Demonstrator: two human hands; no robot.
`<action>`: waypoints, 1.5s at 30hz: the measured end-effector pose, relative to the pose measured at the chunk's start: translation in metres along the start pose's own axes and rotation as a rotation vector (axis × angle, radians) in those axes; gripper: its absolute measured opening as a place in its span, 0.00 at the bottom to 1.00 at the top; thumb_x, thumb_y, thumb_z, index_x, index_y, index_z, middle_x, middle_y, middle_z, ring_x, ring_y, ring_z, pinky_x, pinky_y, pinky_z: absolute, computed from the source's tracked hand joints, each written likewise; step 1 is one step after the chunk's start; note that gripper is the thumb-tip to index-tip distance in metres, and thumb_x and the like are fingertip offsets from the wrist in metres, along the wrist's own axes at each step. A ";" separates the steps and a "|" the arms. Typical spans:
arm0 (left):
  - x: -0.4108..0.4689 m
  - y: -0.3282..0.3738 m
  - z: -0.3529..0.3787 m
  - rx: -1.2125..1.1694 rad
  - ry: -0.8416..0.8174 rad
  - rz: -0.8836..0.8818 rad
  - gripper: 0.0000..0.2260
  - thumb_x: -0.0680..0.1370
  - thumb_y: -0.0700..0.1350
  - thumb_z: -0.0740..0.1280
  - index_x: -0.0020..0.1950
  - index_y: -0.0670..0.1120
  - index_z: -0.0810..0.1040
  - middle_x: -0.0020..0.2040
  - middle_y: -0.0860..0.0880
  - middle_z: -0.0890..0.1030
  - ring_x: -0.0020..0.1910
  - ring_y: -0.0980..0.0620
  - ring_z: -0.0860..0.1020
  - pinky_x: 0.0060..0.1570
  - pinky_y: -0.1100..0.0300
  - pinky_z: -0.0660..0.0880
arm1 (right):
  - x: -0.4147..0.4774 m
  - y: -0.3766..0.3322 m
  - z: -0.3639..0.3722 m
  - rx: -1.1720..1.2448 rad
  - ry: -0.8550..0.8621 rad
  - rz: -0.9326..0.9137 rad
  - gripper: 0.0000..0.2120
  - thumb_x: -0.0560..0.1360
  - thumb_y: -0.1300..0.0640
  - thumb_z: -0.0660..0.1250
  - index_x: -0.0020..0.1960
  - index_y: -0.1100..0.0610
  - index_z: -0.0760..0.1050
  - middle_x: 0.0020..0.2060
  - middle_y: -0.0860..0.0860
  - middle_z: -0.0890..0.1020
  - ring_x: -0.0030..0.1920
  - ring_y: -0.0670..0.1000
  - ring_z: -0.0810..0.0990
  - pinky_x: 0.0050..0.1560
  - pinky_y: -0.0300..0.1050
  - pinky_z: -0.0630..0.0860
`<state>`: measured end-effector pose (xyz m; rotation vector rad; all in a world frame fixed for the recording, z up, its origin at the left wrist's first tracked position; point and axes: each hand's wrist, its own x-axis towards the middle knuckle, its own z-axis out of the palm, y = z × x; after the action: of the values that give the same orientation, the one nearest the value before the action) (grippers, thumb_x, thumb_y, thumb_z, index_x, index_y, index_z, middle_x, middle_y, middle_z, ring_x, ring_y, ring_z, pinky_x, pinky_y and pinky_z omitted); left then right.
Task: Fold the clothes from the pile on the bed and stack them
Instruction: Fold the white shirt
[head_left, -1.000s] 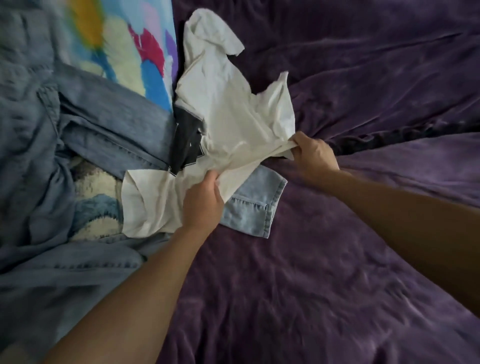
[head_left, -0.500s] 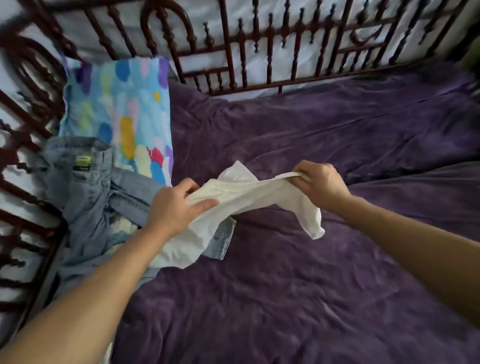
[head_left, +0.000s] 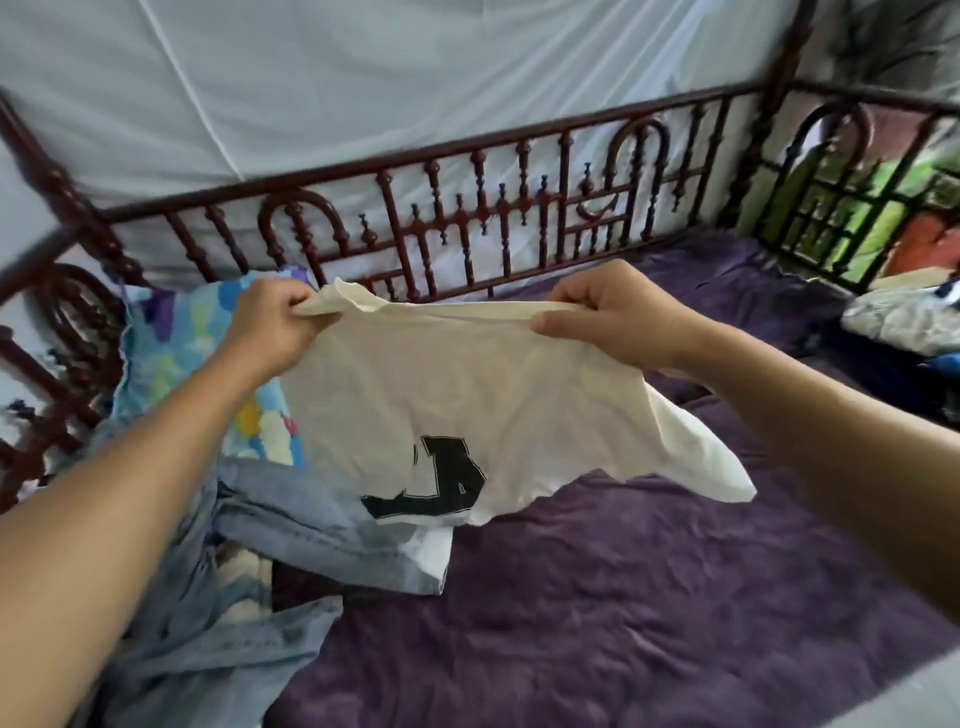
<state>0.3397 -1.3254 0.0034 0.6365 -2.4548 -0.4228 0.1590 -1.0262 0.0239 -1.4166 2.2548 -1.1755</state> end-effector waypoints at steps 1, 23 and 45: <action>0.006 0.000 -0.005 -0.064 -0.010 0.005 0.17 0.73 0.42 0.73 0.28 0.47 0.69 0.25 0.51 0.67 0.26 0.65 0.70 0.27 0.66 0.60 | -0.005 -0.011 0.001 0.061 0.005 0.013 0.13 0.73 0.48 0.72 0.37 0.56 0.80 0.28 0.46 0.75 0.28 0.42 0.71 0.28 0.38 0.68; 0.063 0.247 0.313 -0.109 -0.462 0.164 0.09 0.76 0.45 0.63 0.44 0.49 0.84 0.46 0.43 0.83 0.50 0.40 0.79 0.43 0.53 0.73 | -0.182 0.205 -0.108 0.253 0.485 0.748 0.10 0.76 0.54 0.69 0.41 0.59 0.81 0.31 0.50 0.80 0.28 0.44 0.75 0.30 0.38 0.73; 0.020 0.298 0.684 0.076 -0.881 -0.421 0.10 0.76 0.43 0.67 0.57 0.45 0.80 0.53 0.42 0.82 0.54 0.41 0.78 0.55 0.53 0.74 | -0.223 0.723 -0.160 -0.522 -0.099 1.183 0.16 0.75 0.56 0.62 0.63 0.50 0.72 0.57 0.56 0.75 0.59 0.60 0.72 0.51 0.52 0.71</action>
<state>-0.1821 -0.9802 -0.4036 1.2049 -3.1527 -0.9377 -0.2898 -0.6063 -0.4455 -0.0212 2.6727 -0.1297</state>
